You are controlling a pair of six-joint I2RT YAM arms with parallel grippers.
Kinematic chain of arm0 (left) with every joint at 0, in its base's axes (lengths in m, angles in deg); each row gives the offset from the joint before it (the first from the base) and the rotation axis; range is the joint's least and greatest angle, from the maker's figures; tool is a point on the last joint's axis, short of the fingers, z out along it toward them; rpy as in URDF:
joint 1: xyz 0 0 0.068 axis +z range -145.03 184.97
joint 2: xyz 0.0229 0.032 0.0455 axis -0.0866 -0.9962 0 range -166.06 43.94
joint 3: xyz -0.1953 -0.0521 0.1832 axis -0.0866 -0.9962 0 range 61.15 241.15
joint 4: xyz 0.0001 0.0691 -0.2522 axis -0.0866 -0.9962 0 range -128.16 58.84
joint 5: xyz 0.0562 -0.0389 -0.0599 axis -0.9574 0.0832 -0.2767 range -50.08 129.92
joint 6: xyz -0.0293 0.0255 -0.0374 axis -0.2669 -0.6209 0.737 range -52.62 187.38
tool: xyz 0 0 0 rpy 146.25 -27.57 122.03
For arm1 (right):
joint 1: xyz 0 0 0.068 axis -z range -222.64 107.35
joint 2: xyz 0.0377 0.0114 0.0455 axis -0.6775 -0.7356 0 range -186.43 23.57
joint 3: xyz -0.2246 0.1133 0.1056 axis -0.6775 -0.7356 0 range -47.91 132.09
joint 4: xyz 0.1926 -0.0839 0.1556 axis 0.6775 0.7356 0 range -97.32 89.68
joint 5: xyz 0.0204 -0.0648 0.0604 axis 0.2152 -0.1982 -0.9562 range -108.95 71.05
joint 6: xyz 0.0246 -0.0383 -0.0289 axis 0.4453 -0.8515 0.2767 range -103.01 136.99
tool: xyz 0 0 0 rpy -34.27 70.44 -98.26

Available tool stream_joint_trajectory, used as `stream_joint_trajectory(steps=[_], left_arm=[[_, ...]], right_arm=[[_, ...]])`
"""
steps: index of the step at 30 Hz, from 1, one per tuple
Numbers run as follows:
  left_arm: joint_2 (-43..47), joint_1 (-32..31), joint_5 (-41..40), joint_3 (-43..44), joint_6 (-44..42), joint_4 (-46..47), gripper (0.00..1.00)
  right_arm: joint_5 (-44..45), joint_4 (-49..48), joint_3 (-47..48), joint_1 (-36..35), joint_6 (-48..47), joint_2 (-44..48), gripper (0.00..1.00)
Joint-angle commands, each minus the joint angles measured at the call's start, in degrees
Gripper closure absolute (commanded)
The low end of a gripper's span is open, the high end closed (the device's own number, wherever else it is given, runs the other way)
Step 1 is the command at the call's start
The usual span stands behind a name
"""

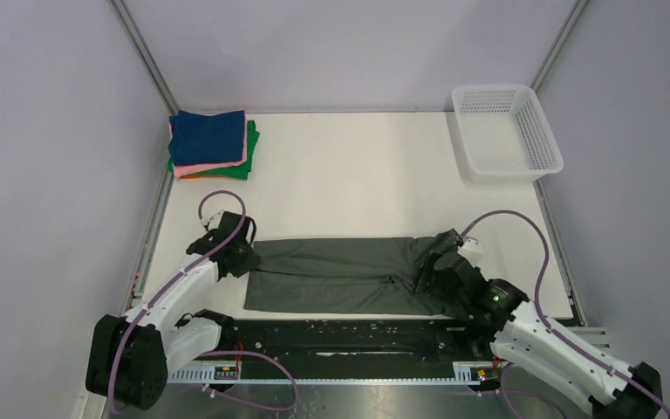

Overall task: Fold and stack the t-shirts
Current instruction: Fold the other side of the tshirt into a rectangle

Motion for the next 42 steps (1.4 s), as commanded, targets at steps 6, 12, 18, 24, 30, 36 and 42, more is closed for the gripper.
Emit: stream_joint_trajectory(steps=[6, 12, 18, 24, 30, 36, 42], left_arm=[[7.82, -0.13, -4.80, 5.26, 1.27, -6.63, 0.38], [9.89, -0.43, 2.08, 11.06, -0.48, -5.27, 0.01], [4.10, -1.29, 11.98, 10.07, -1.42, 3.68, 0.01], [-3.49, -1.72, 15.79, 7.38, -1.51, 9.85, 0.01], [-6.73, -1.74, 13.84, 5.57, -3.09, 10.20, 0.01], [-7.53, -1.70, 10.03, 5.18, -4.14, 7.78, 0.01], [-5.98, -1.70, 10.49, 5.78, -4.05, 6.94, 0.01]], right_arm=[[-0.52, 2.37, 5.69, -0.77, -2.16, 12.33, 0.01], [-1.76, -7.80, 10.19, -0.78, -8.77, 6.93, 0.01], [-11.08, -13.87, 19.13, -0.78, -15.98, -16.04, 0.01], [-13.19, -12.12, 25.21, -0.78, -16.04, -35.61, 0.01], [-8.20, -7.37, 16.98, 3.64, -8.82, -33.89, 0.01], [-1.68, 5.06, 9.64, 8.09, -3.82, -20.25, 0.01], [-2.45, 6.35, 9.46, 8.13, -5.29, -7.97, 0.00]])
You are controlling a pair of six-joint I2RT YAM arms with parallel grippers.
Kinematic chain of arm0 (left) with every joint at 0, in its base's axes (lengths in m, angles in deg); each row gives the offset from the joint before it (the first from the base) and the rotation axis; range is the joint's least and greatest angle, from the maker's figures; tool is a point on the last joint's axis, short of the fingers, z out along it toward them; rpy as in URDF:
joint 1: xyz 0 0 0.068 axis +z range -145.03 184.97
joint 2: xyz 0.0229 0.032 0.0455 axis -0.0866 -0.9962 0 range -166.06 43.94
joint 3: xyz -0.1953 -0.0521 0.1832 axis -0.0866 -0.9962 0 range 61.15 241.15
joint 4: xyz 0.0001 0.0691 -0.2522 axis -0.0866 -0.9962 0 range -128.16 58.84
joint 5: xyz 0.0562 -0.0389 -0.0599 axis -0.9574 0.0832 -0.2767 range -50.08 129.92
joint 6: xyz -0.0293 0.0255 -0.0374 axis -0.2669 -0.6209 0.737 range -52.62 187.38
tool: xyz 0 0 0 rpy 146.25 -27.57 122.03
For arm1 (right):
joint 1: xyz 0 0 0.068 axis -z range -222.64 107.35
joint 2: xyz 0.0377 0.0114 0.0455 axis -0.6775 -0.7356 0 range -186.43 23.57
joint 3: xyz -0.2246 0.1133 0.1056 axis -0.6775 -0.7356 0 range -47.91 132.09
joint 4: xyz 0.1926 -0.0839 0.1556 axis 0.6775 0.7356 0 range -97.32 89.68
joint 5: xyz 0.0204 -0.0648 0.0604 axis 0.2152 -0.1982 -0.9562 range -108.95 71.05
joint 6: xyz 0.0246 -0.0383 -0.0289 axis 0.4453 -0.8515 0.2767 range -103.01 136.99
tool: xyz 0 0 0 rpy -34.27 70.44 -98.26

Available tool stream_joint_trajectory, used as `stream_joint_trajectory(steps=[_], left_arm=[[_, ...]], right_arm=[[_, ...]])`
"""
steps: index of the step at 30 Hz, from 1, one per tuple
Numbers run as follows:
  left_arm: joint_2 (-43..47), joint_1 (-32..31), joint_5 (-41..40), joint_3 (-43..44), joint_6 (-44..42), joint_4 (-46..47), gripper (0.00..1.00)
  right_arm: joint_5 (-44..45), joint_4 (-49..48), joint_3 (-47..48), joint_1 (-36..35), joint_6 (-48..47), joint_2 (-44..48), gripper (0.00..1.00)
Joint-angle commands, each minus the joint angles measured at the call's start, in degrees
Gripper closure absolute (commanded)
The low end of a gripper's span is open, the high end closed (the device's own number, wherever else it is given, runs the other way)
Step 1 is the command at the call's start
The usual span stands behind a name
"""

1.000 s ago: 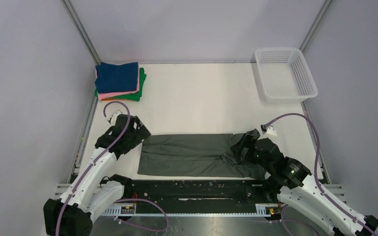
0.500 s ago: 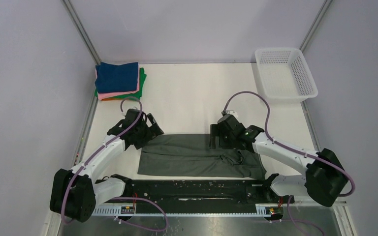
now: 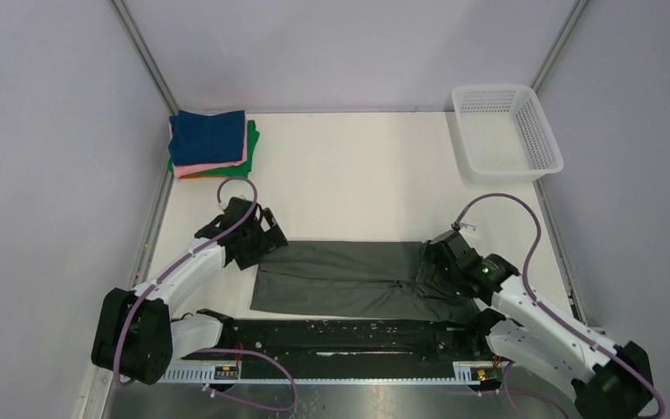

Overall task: Fold and stack the t-shirts
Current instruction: Fold the other side of the tshirt into a rectangle, then rotate the tshirt 90 degrees

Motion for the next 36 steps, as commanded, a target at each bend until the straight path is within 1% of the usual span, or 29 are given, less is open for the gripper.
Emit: stream_joint_trajectory(steps=[1, 5, 7, 10, 12, 15, 17, 21, 24, 26, 30, 32, 34, 36], left_arm=[[1.96, -0.08, -1.02, 1.00, -0.95, -0.35, 0.01], [3.76, -0.29, 2.26, 2.81, -1.41, -0.28, 0.01], [4.13, -0.93, 3.24, 3.51, -1.88, -0.24, 0.01], [3.52, -2.13, 5.41, 3.51, -2.58, 1.02, 0.01], [2.19, -3.05, 7.45, 2.83, -2.79, 3.00, 0.01], [-1.27, -3.87, 9.53, 1.77, -2.80, 5.57, 0.01], [-3.73, -4.03, 9.44, 1.15, -2.80, 6.33, 0.01], [-7.02, -4.03, 8.76, -0.51, -2.75, 6.95, 0.01], [-7.00, -4.03, 8.17, -1.93, -1.29, 6.74, 0.01], [-5.84, -4.03, 7.81, -4.38, 1.01, 8.10, 0.01], [-1.88, -4.38, 7.72, -6.85, 5.62, 7.95, 0.01], [1.66, -5.50, 6.85, -8.61, 9.38, 8.09, 0.01], [5.74, -6.83, 5.72, -11.20, 13.93, 7.56, 0.01], [10.96, -9.19, 5.03, -15.08, 20.46, 8.12, 0.01]], right_arm=[[1.54, 0.19, 0.64, 0.27, -0.44, 6.25, 0.00], [-2.36, -7.05, 0.86, 0.19, -2.45, 6.37, 0.01], [-2.51, -8.07, 0.84, 0.20, -1.36, 4.55, 0.01], [-0.87, -7.74, -0.03, 0.20, 2.03, 0.57, 0.01], [-0.72, -9.91, -1.29, 0.21, 3.56, -2.25, 0.01], [0.14, -15.32, -2.24, 0.66, 4.53, -6.54, 0.01], [1.06, -18.92, -1.93, 1.76, 4.26, -10.07, 0.01], [-2.08, -27.40, 0.72, 5.70, 1.87, -19.11, 0.01], [-4.74, -31.86, 5.40, 7.22, -0.31, -27.07, 0.01], [-5.53, -34.26, 9.58, 8.01, -1.89, -34.03, 0.00], [-12.06, -35.30, 23.39, 10.11, -6.13, -46.41, 0.01], [-14.24, -33.76, 31.16, 10.81, -8.78, -52.63, 0.01], [-18.16, -29.47, 39.27, 11.73, -11.38, -58.87, 0.01], [-24.13, -24.95, 47.61, 12.88, -13.73, -64.99, 0.01]])
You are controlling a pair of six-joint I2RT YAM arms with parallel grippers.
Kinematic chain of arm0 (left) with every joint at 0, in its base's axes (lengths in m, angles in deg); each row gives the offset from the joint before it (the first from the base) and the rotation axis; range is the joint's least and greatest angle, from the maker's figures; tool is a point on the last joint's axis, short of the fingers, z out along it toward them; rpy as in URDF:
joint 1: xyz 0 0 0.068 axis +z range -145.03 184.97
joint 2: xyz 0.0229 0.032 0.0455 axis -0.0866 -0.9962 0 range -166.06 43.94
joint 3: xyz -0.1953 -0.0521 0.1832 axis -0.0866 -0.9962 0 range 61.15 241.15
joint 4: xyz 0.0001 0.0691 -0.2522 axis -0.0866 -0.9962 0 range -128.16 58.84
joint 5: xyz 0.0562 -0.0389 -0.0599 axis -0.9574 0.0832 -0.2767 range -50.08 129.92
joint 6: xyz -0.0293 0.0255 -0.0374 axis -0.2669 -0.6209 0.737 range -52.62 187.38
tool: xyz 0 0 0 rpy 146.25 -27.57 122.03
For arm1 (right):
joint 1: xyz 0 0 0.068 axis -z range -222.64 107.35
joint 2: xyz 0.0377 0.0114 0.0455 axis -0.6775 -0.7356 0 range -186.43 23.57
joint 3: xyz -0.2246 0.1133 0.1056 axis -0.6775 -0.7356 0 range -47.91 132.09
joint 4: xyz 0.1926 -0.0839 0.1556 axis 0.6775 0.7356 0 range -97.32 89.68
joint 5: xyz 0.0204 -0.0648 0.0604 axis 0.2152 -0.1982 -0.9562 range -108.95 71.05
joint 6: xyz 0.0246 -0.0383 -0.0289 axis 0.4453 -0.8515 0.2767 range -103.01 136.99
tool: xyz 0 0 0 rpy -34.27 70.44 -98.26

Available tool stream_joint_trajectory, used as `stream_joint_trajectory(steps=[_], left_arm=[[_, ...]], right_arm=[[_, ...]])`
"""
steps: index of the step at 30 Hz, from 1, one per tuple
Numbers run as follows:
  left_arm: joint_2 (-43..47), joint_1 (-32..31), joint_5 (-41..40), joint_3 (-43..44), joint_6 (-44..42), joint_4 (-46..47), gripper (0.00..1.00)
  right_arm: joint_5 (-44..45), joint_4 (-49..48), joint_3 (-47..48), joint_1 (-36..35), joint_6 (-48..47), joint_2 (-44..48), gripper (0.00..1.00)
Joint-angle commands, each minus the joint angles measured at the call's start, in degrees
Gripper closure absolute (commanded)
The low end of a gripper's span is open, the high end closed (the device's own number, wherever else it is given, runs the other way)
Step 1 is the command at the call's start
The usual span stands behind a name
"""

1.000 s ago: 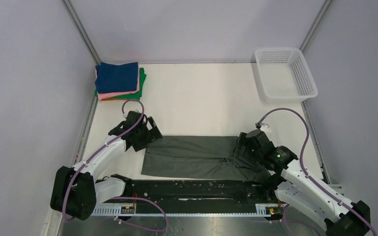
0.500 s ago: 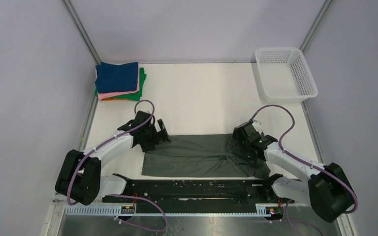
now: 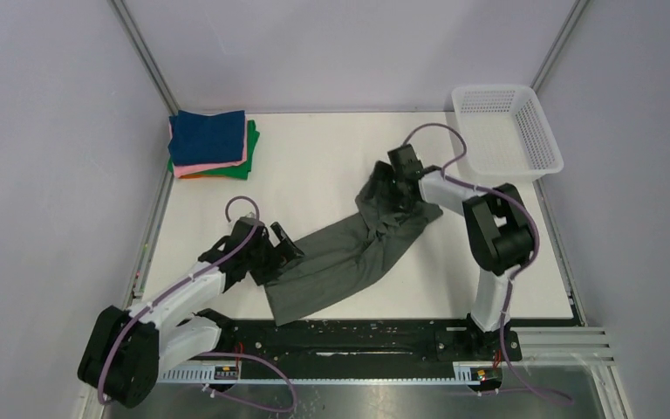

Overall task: Fold and stack the t-shirts
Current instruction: Rotate the tshirt 90 degrees

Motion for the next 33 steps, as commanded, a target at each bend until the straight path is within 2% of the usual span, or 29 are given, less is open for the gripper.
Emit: stream_joint_trajectory(steps=[1, 4, 8, 11, 14, 18, 21, 23, 26, 29, 33], left_arm=[[9.27, -4.93, -2.30, -7.68, 15.05, -1.68, 0.01], [18.04, -11.75, -5.10, -10.88, 23.21, -1.51, 0.01], [23.26, -23.53, -10.84, -11.93, 30.39, -1.73, 0.01], [19.98, -32.16, -13.68, -9.19, 32.38, -1.73, 0.01], [12.34, -36.50, -13.84, -3.94, 30.12, -1.90, 0.01], [3.45, -40.77, -14.94, 4.86, 25.92, -5.38, 0.01], [0.82, -41.61, -17.07, 9.98, 22.75, -9.72, 0.01], [1.08, -41.62, -19.21, 12.15, 20.98, -11.47, 0.01], [2.57, -41.60, -23.24, 14.84, 18.66, -15.11, 0.01], [3.95, -41.17, -28.95, 17.75, 17.71, -23.84, 0.01], [5.53, -39.26, -30.92, 18.41, 14.62, -28.54, 0.01]], right_arm=[[-13.64, 8.41, 16.81, 2.23, -7.36, -11.77, 0.01], [-18.05, 15.67, 28.70, 2.34, -10.97, -19.17, 0.00], [-14.36, 22.21, 41.23, 2.41, -12.97, -26.61, 0.01], [-11.97, 26.15, 48.92, 2.51, -13.54, -30.29, 0.00], [-7.08, 31.05, 56.24, 2.88, -13.65, -31.75, 0.01], [-1.16, 35.30, 59.81, 3.70, -13.24, -29.10, 0.01], [-1.22, 34.24, 58.18, 3.83, -14.43, -24.83, 0.01], [-4.43, 32.14, 54.26, 3.70, -14.85, -20.95, 0.00], [-5.43, 27.69, 43.62, 3.21, -14.53, -13.73, 0.00], [-6.65, 20.75, 29.81, 2.21, -13.02, -6.31, 0.01], [-8.59, 17.21, 19.03, 0.21, -11.20, -1.55, 0.01]])
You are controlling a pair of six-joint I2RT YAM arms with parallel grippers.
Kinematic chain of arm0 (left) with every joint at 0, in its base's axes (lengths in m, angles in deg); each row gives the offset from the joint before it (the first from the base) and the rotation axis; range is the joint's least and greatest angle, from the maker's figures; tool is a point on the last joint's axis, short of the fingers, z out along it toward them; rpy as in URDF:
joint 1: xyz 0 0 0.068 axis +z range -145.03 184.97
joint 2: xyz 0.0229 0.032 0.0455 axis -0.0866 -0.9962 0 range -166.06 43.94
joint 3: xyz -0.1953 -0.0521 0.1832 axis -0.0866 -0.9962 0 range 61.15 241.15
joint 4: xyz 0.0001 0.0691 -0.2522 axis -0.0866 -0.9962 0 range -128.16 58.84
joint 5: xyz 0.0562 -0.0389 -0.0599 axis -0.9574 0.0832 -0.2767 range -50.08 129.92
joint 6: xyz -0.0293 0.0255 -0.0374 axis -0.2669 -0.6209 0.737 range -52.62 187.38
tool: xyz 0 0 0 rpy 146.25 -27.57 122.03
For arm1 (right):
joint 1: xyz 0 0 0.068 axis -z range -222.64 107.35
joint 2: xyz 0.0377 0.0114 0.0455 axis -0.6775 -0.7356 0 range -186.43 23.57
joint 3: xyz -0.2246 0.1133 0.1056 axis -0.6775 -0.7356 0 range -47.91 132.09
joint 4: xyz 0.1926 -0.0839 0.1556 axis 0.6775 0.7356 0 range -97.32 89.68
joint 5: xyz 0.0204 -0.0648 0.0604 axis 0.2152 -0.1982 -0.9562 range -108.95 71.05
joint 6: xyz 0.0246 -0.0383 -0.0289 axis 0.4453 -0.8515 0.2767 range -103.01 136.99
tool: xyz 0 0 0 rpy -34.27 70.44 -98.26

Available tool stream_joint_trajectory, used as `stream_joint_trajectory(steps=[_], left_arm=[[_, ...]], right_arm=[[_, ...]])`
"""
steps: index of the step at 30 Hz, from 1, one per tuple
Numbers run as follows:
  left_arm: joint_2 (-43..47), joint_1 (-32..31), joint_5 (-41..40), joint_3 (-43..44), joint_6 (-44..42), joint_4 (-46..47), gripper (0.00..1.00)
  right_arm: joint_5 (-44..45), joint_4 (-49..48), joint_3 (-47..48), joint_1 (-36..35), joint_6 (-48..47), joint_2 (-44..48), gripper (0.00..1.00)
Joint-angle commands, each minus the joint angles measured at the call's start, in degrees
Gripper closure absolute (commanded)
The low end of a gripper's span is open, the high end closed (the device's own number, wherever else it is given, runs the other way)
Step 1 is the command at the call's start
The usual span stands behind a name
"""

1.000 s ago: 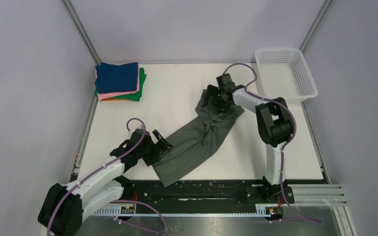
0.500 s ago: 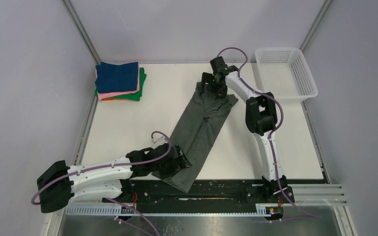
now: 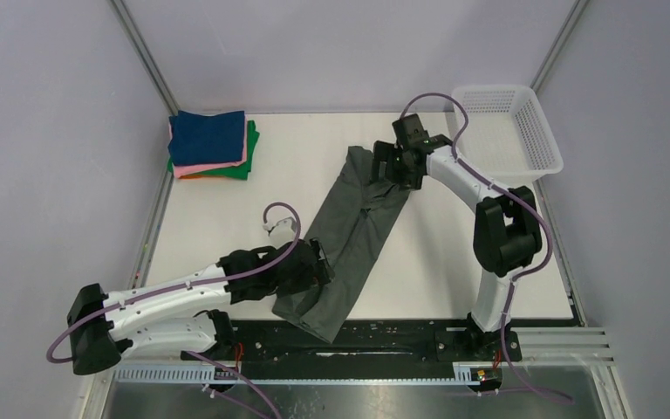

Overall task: Fold and stack the t-shirts
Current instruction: Rotate the tshirt 90 degrees

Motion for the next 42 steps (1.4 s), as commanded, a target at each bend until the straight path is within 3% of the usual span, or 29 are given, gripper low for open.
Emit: stream_joint_trajectory(steps=[1, 9, 16, 27, 37, 42], left_arm=[[2.48, 2.65, -5.68, 1.84, -5.51, -8.30, 0.01], [0.53, 5.49, 11.42, -2.43, -19.75, 3.41, 0.01], [-9.31, 3.70, 23.79, -3.93, -22.86, 12.31, 0.01], [-19.78, 2.68, 23.24, -0.52, -24.04, 8.18, 0.01], [-27.91, 3.62, 22.74, 6.70, -22.30, 9.64, 0.01], [-34.08, 5.40, 22.80, 11.85, -19.59, 9.21, 0.01]], right_arm=[[-3.22, -7.14, -10.71, -3.44, 2.18, 5.04, 0.00], [-2.27, -8.49, -11.26, -6.81, 3.80, 0.63, 0.01], [0.93, -7.01, -9.21, -6.41, 3.78, -1.11, 0.01], [-2.38, -6.09, -5.04, -3.51, 4.98, -7.66, 0.01], [-7.02, 1.98, 16.26, -0.77, 2.17, -22.16, 0.00], [-5.11, 11.32, 36.39, -0.21, -0.85, -32.02, 0.00]])
